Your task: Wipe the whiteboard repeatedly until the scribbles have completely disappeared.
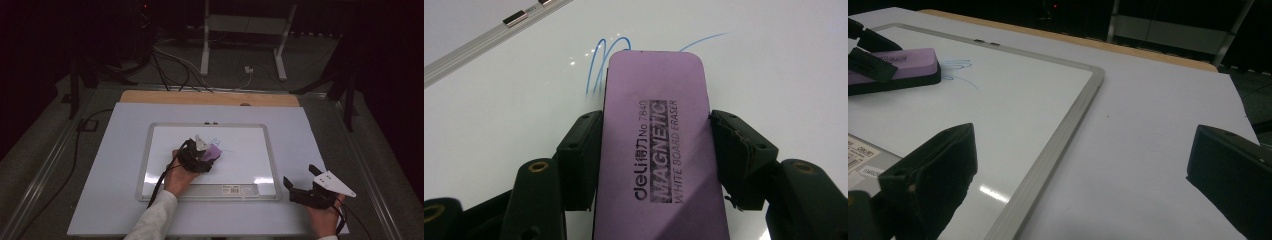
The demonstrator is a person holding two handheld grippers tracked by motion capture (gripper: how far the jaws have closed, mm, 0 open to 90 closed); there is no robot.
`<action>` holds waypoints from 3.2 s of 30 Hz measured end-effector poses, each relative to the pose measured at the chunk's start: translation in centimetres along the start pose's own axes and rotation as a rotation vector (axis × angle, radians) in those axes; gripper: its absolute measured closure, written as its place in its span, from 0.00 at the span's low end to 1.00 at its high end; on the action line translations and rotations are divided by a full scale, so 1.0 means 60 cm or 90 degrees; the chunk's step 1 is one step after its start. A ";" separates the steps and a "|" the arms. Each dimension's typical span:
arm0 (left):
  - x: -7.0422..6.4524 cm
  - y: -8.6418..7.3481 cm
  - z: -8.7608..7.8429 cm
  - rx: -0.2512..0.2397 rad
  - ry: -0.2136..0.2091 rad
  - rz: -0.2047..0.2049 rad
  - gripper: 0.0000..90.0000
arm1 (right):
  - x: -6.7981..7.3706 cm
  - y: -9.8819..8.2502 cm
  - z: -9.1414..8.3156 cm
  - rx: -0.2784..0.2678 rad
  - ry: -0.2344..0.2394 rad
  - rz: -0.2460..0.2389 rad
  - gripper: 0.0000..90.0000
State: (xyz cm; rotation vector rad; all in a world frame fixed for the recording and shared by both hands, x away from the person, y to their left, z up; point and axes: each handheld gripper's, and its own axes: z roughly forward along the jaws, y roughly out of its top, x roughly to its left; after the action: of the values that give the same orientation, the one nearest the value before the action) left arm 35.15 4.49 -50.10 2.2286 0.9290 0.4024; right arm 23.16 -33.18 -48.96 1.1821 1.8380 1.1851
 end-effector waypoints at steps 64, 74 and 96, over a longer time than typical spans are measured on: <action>0.028 0.044 0.036 0.030 0.132 -0.042 0.47 | -0.005 0.000 -0.005 -0.002 -0.008 0.004 0.00; 0.027 0.057 0.051 0.023 0.112 -0.076 0.47 | -0.002 0.000 -0.002 0.000 -0.005 0.001 0.00; 0.052 0.070 0.060 0.044 0.145 -0.087 0.47 | -0.005 0.000 -0.006 -0.002 -0.007 0.004 0.00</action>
State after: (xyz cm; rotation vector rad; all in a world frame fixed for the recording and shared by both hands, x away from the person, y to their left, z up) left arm 41.29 2.84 -49.71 2.1959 1.2241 0.5767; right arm 22.99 -33.60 -48.82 1.1910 1.8243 1.1819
